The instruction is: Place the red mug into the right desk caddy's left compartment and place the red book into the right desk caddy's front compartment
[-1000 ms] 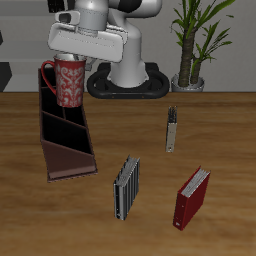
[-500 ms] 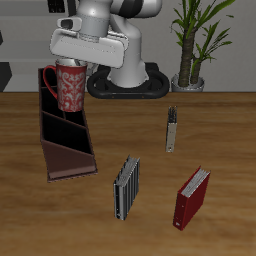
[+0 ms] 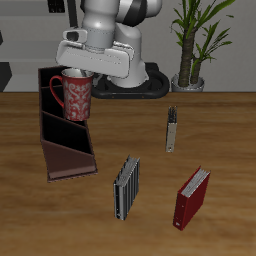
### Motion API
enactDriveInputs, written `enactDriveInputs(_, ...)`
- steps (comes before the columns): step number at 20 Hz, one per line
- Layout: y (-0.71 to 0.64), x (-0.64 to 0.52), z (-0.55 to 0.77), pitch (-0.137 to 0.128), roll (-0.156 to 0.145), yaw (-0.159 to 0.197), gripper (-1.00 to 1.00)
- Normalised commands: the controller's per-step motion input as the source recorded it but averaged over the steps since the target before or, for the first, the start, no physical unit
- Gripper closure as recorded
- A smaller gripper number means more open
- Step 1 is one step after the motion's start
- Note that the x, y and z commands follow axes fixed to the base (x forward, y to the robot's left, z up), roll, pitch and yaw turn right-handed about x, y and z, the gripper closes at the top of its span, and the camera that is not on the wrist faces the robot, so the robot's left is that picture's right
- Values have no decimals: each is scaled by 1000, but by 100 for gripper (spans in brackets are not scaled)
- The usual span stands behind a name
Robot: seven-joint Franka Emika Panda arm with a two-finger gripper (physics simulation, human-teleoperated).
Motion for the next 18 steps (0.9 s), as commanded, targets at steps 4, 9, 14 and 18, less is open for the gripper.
enactDriveInputs(4, 7, 61, -150, 2, 17, -21, 100)
enactDriveInputs(9, -51, 135, -146, 8, -15, -23, 100)
enactDriveInputs(14, -27, 108, -145, 15, -5, -17, 100)
enactDriveInputs(18, 4, 138, -265, 19, 10, -25, 100)
